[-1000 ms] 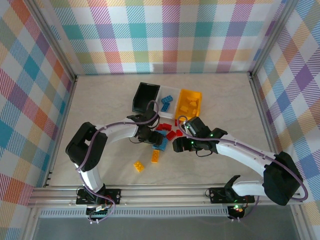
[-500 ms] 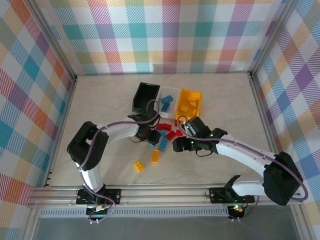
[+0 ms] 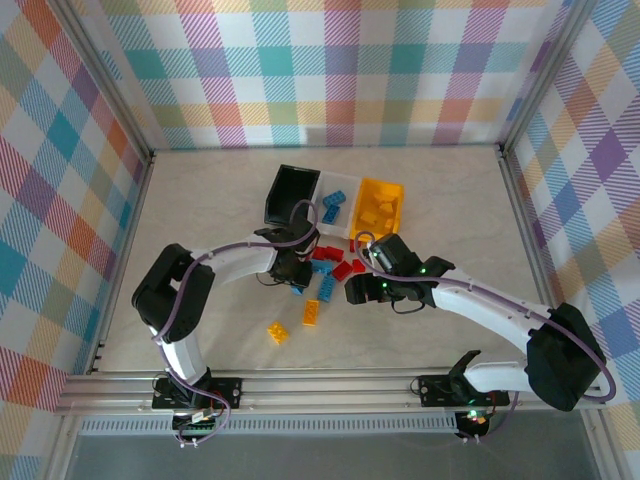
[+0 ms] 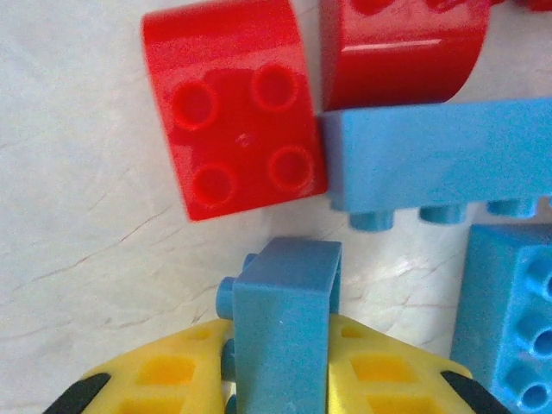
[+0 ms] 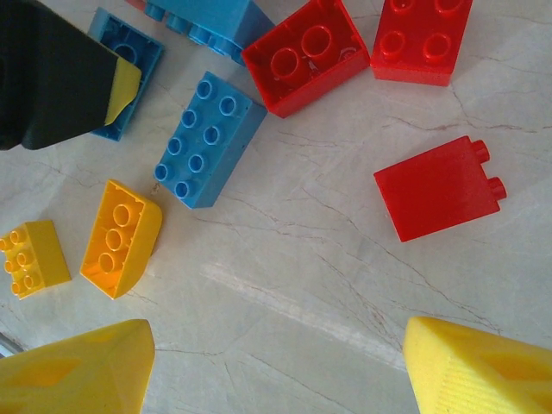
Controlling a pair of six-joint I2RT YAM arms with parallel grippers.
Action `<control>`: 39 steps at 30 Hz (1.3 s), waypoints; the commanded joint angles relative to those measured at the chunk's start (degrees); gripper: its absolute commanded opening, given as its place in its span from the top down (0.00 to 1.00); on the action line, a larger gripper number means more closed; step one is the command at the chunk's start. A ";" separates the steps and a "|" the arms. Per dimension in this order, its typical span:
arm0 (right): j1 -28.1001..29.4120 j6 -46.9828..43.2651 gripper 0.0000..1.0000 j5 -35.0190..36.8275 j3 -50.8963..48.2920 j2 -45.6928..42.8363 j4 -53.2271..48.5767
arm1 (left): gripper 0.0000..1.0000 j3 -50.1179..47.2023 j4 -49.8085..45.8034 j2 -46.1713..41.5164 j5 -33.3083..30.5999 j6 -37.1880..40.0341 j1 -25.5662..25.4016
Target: Sort the legos into containers by color
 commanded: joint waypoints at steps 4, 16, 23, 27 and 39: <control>0.19 0.49 0.24 -0.07 -0.28 0.39 1.75 | 0.82 0.48 -5.92 -5.37 -3.36 0.02 -0.63; 0.18 -0.37 0.24 1.43 -0.46 -0.57 1.39 | 0.81 19.66 -14.44 -3.88 -5.49 4.83 -0.15; 0.19 -1.00 0.24 2.00 -1.03 -2.96 0.48 | 0.81 40.67 -15.45 11.56 -5.76 9.51 0.99; 0.19 -1.53 0.24 2.47 -1.22 -4.99 -0.62 | 0.81 48.92 -12.60 19.60 -7.77 11.28 1.33; 0.18 -1.54 0.24 4.27 -3.08 -10.75 -4.02 | 0.79 64.89 -11.34 34.50 -11.15 14.18 2.30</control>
